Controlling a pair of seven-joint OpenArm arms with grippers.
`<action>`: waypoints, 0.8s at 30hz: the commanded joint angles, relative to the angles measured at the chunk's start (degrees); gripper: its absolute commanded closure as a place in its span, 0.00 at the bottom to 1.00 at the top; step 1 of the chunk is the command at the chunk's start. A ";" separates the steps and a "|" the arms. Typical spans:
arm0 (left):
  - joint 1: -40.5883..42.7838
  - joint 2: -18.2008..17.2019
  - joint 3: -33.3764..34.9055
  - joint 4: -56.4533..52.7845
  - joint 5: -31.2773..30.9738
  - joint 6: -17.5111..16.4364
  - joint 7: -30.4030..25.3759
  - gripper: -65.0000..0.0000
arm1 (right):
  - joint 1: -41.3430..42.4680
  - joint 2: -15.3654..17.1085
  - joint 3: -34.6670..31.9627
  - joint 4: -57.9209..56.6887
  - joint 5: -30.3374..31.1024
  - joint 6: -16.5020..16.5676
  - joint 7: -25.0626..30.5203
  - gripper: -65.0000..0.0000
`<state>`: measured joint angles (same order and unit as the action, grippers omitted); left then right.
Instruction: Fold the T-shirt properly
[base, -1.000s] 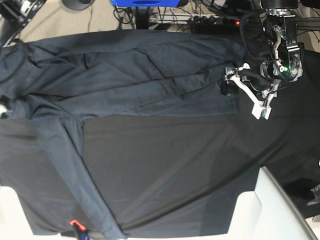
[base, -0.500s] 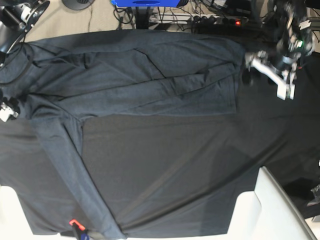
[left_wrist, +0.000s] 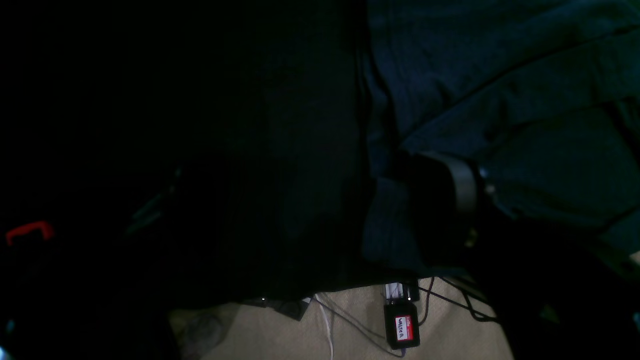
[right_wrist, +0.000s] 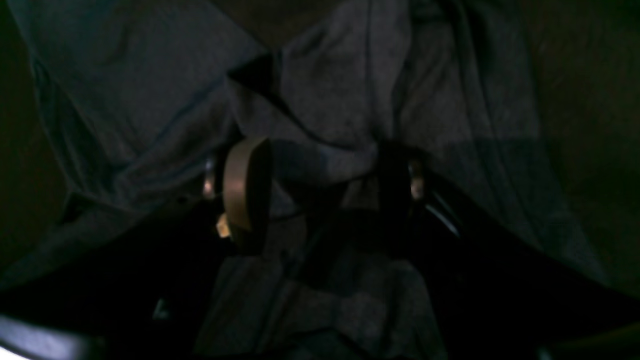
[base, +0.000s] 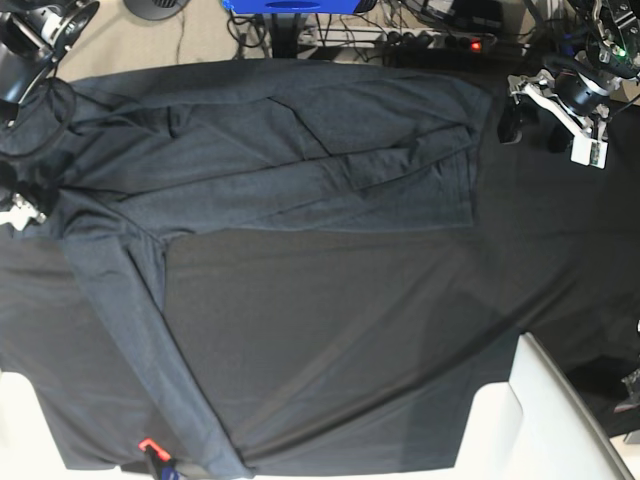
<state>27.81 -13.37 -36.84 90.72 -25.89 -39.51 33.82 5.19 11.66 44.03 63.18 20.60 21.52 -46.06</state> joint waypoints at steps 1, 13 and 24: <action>0.19 -0.83 -0.48 0.84 -0.88 -0.49 -1.16 0.17 | 1.01 1.31 0.15 0.43 0.54 0.33 1.71 0.51; 0.19 -0.83 -0.48 0.76 -0.88 -0.49 -1.16 0.17 | 0.13 1.57 3.93 0.60 0.37 0.24 2.85 0.51; 0.01 -0.57 -0.48 0.76 -0.88 -0.49 -1.16 0.17 | 0.22 1.13 4.63 0.43 0.37 0.24 2.77 0.51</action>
<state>27.64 -13.19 -36.82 90.72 -25.91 -39.51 33.80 4.54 11.66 48.53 62.70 20.38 21.50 -44.14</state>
